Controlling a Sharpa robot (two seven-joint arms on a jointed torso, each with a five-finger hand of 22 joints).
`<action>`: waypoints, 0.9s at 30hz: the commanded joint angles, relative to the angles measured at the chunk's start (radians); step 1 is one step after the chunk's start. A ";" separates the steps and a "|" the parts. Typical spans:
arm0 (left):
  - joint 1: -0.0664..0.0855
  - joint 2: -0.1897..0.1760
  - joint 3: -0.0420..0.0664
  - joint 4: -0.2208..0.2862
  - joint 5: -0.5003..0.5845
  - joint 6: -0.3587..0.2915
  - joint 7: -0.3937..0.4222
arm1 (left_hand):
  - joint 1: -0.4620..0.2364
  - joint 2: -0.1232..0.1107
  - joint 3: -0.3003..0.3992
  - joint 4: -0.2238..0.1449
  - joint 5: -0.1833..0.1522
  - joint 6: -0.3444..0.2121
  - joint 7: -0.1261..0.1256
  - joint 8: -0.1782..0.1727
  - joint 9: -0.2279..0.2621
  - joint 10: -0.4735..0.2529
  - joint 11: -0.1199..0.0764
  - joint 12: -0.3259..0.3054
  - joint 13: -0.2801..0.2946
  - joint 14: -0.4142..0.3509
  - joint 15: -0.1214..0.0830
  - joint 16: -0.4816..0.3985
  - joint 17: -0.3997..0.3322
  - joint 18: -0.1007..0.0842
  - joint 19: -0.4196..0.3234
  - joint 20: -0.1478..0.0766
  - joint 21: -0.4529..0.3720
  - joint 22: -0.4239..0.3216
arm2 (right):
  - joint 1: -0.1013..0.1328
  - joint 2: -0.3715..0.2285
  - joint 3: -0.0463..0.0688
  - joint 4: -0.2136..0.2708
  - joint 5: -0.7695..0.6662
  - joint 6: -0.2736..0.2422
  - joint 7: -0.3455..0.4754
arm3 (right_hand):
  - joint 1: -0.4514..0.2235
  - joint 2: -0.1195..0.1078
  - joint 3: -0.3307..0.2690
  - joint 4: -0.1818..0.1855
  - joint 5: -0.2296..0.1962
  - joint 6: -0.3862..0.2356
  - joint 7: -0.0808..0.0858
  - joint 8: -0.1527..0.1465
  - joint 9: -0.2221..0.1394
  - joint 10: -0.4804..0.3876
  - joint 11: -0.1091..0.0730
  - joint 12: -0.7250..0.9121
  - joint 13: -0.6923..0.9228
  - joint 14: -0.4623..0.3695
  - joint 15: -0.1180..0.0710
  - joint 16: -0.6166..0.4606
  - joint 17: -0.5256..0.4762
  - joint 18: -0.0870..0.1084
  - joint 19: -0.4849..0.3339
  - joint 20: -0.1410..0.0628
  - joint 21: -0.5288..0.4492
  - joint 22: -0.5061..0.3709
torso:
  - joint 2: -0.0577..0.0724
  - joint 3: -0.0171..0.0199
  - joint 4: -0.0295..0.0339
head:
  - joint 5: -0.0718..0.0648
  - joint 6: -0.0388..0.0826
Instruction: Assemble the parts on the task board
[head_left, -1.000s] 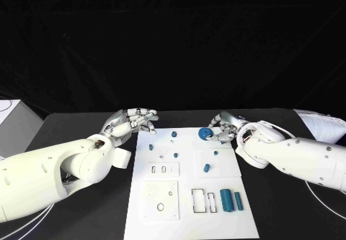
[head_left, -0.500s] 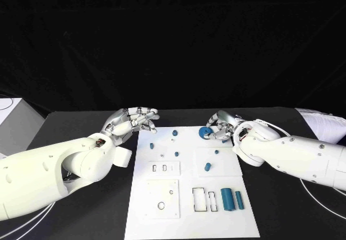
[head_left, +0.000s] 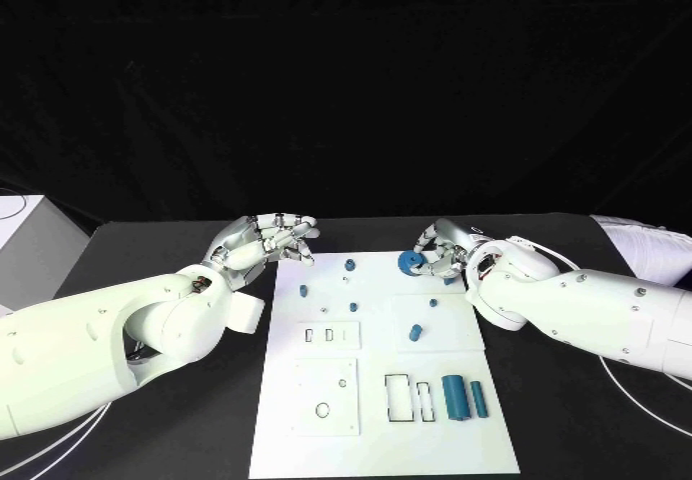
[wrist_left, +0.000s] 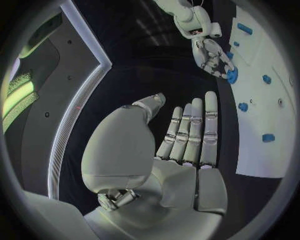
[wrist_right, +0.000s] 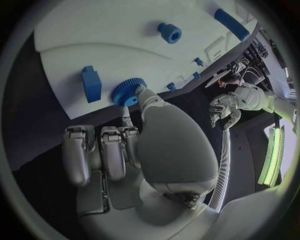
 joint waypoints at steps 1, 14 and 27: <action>0.001 0.001 0.001 0.003 0.002 0.022 0.005 | 0.001 0.009 0.003 -0.005 -0.004 -0.009 0.031 0.002 0.001 -0.007 0.003 0.005 -0.001 -0.006 -0.003 0.004 -0.001 0.012 -0.006 0.002 0.004 0.001 | -0.001 0.003 0.000 -0.002 -0.045 0.018 -0.010 | 0.013 -0.001 0.022 -0.002 -0.010 0.018 -0.003 0.007 -0.002 0.065 -0.007 0.010 0.214 0.104 -0.002 0.003 0.263 -0.020 0.066 0.002 0.006 0.203 | 0.000 0.0009 0.0003 | 0.000 -0.002; 0.001 0.001 0.001 0.003 0.002 0.023 0.004 | 0.001 0.009 0.003 -0.005 -0.004 -0.009 0.031 0.002 0.001 -0.007 0.003 0.005 -0.001 -0.006 -0.003 0.004 -0.001 0.012 -0.006 0.002 0.004 0.001 | -0.005 0.000 -0.001 0.019 -0.092 -0.048 -0.005 | -0.006 -0.009 0.108 0.000 -0.063 0.086 -0.025 0.029 -0.005 0.083 -0.027 0.025 0.233 0.104 -0.021 0.003 0.263 -0.023 0.073 -0.015 0.015 0.215 | 0.000 0.0008 -0.0006 | 0.001 -0.002; 0.001 0.002 0.001 -0.001 0.002 0.024 0.002 | 0.001 0.010 0.003 -0.005 -0.004 -0.010 0.032 0.003 0.001 -0.007 0.004 0.005 -0.001 -0.006 -0.003 0.005 -0.002 0.012 -0.006 0.002 0.006 0.002 | -0.005 0.000 0.001 0.121 -0.149 -0.100 -0.020 | -0.028 -0.014 0.112 0.010 -0.067 0.088 -0.027 0.028 -0.007 0.094 -0.029 0.036 0.246 0.104 -0.022 0.003 0.263 -0.026 0.079 -0.017 0.023 0.224 | 0.000 0.0008 -0.0003 | 0.007 -0.003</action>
